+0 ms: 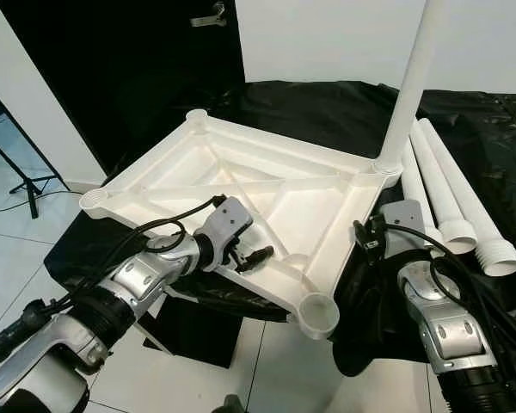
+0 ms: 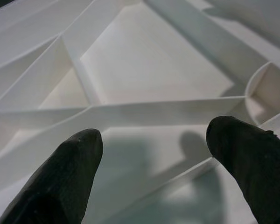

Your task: Building children table

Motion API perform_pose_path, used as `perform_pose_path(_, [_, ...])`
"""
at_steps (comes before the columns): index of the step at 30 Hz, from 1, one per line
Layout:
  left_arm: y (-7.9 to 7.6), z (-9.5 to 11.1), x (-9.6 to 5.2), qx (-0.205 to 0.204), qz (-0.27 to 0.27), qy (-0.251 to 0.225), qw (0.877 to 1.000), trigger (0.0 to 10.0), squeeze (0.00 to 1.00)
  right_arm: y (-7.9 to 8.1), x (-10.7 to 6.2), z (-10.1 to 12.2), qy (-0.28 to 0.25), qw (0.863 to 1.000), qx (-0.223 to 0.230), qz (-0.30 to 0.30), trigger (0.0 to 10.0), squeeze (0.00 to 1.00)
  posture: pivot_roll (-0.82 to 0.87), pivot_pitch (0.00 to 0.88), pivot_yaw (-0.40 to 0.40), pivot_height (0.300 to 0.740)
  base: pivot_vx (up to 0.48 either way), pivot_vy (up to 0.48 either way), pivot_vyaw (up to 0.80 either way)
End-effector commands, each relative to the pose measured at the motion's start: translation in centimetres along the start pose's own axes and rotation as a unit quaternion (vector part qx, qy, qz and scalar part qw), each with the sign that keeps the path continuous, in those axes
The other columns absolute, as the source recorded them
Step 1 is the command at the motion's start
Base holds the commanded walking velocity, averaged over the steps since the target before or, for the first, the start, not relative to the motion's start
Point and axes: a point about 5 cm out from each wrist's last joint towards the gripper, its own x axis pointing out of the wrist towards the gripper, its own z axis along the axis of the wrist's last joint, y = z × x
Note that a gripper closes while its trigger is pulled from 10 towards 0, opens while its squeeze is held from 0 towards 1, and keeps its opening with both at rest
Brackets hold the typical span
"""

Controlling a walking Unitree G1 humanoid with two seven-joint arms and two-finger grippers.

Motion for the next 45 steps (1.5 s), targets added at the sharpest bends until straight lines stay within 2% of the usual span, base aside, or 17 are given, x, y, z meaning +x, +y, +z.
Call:
perform_pose_path(1, [-5.0, -0.8, -1.5, -0.004, -0.46, 0.022, 0.888, 10.0, 0.0, 0.2, 0.1, -0.3, 0.009, 1.0, 0.0, 0.002, 10.0, 0.0, 0.08, 0.0, 0.059, 0.74, 0.0, 0.0, 0.0])
perform_pose_path(5, [-4.6, -0.2, -1.6, -0.011, -0.464, 0.008, 0.886, 10.0, 0.0, 0.1, 0.1, -0.2, 0.009, 1.0, -0.001, 0.002, 10.0, 0.0, 0.08, 0.0, 0.06, 0.74, 0.0, 0.0, 0.0])
perform_pose_path(6, [-4.1, 0.5, -2.0, -0.023, -0.464, -0.011, 0.885, 10.0, 0.0, 0.0, 0.1, -0.3, 0.009, 1.0, -0.001, 0.001, 10.0, 0.0, 0.08, 0.0, 0.061, 0.74, 0.0, 0.0, 0.0])
perform_pose_path(8, [-4.0, 0.7, -2.2, -0.028, -0.466, -0.02, 0.884, 10.0, 0.0, 0.0, 0.0, -0.3, 0.01, 1.0, -0.001, 0.0, 10.0, 0.0, 0.08, 0.0, 0.063, 0.74, 0.0, 0.0, 0.0])
perform_pose_path(15, [-3.8, 1.0, -2.8, -0.043, -0.477, -0.036, 0.877, 10.0, 0.0, 0.2, -0.2, -0.5, 0.014, 1.0, -0.001, 0.002, 10.0, 0.0, 0.08, 0.0, 0.06, 0.74, 0.0, 0.0, 0.0])
perform_pose_path(18, [-3.7, 0.9, -3.0, -0.043, -0.479, -0.035, 0.876, 10.0, 0.0, 0.2, -0.2, -0.5, 0.015, 1.0, -0.002, 0.003, 10.0, 0.0, 0.08, 0.0, 0.059, 0.74, 0.0, 0.0, 0.0])
perform_pose_path(22, [-3.8, 0.1, -3.3, -0.032, -0.489, -0.002, 0.871, 10.0, 0.0, 0.1, 0.0, -0.5, 0.014, 1.0, -0.005, 0.005, 10.0, 0.0, 0.08, 0.0, 0.055, 0.74, 0.0, 0.0, 0.0])
perform_pose_path(29, [-4.0, -0.4, -3.1, -0.021, -0.494, 0.019, 0.869, 10.0, 0.0, 0.1, 0.1, -0.4, 0.012, 1.0, -0.006, 0.006, 10.0, 0.0, 0.08, 0.0, 0.057, 0.74, 0.0, 0.0, 0.0])
perform_pose_path(31, [-4.4, -0.9, -2.6, -0.004, -0.503, 0.042, 0.864, 10.0, 0.0, 0.2, 0.1, -0.4, 0.011, 1.0, -0.007, 0.007, 10.0, 0.0, 0.07, 0.0, 0.057, 0.74, 0.0, 0.0, 0.0])
perform_pose_path(33, [-4.4, -1.1, -2.1, 0.01, -0.502, 0.053, 0.863, 10.0, 0.0, 0.2, 0.1, -0.3, 0.01, 1.0, -0.008, 0.008, 10.0, 0.0, 0.07, 0.0, 0.059, 0.74, 0.0, 0.0, 0.0])
perform_pose_path(35, [-4.6, -1.2, -0.9, 0.042, -0.484, 0.062, 0.872, 10.0, 0.0, 0.1, 0.1, -0.1, 0.008, 1.0, -0.008, 0.005, 10.0, 0.0, 0.06, 0.0, 0.061, 0.74, 0.0, 0.0, 0.0])
perform_pose_path(36, [-4.6, -1.2, -0.9, 0.042, -0.484, 0.062, 0.872, 10.0, 0.0, 0.1, 0.1, -0.1, 0.008, 1.0, -0.008, 0.005, 10.0, 0.0, 0.06, 0.0, 0.061, 0.74, 0.0, 0.0, 0.0])
perform_pose_path(39, [-5.0, -1.6, 0.7, 0.085, -0.459, 0.074, 0.881, 10.0, 0.0, 0.2, 0.0, -0.3, 0.01, 1.0, -0.007, 0.006, 10.0, 0.0, 0.06, 0.0, 0.059, 0.74, 0.0, 0.0, 0.0])
perform_pose_path(40, [-5.0, -1.6, 0.7, 0.085, -0.459, 0.074, 0.881, 10.0, 0.0, 0.2, 0.0, -0.3, 0.01, 1.0, -0.007, 0.006, 10.0, 0.0, 0.06, 0.0, 0.059, 0.74, 0.0, 0.0, 0.0])
perform_pose_path(41, [-5.2, -1.7, 1.3, 0.101, -0.452, 0.084, 0.882, 10.0, 0.0, 0.4, 0.0, -0.3, 0.01, 1.0, -0.008, 0.009, 10.0, 0.0, 0.06, 0.0, 0.061, 0.74, 0.0, 0.0, 0.0])
perform_pose_path(45, [-5.3, -1.5, 1.6, 0.1, -0.459, 0.087, 0.879, 10.0, 0.0, 0.5, 0.1, -0.1, 0.007, 1.0, -0.006, 0.009, 10.0, 0.0, 0.06, 0.0, 0.062, 0.74, 0.0, 0.0, 0.0])
